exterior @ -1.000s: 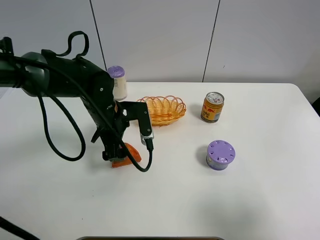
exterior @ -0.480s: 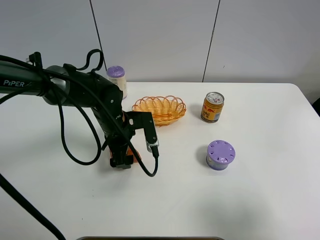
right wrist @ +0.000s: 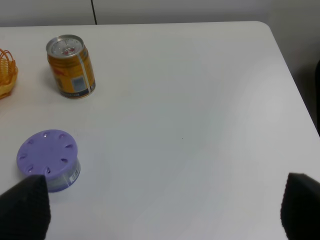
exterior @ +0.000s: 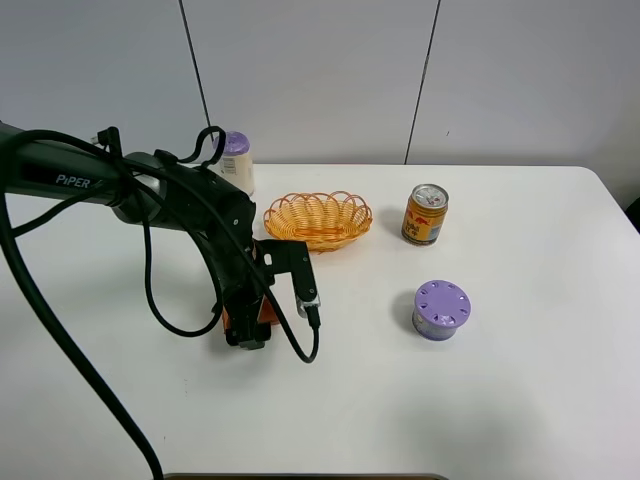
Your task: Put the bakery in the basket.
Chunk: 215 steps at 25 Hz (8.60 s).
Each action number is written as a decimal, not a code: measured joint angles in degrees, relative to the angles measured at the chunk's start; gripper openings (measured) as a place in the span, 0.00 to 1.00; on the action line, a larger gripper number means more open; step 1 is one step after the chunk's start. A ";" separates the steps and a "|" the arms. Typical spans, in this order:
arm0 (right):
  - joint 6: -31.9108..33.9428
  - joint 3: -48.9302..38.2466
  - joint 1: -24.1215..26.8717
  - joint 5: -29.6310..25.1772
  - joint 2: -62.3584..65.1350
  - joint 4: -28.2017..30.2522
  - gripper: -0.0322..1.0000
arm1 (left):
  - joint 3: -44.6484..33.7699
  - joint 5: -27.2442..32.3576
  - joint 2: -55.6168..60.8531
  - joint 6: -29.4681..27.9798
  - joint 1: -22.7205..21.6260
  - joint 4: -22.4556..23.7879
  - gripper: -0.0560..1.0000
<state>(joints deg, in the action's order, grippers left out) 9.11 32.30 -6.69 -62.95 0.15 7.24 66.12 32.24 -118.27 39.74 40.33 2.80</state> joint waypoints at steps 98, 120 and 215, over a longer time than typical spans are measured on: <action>0.00 0.00 0.00 0.00 0.00 0.00 0.91 | 9.19 -11.23 15.55 -22.78 -0.08 0.11 0.64; 0.00 0.00 0.00 0.00 0.00 0.00 0.91 | 18.36 -39.11 -5.60 -31.59 -2.76 -1.44 0.64; 0.00 0.00 0.00 0.00 0.00 0.00 0.91 | 18.54 -1.11 22.72 -33.11 -10.83 3.82 0.99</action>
<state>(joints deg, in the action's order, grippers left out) 9.11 32.30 -6.69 -62.95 0.15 7.24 84.66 31.12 -95.54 6.63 29.51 6.61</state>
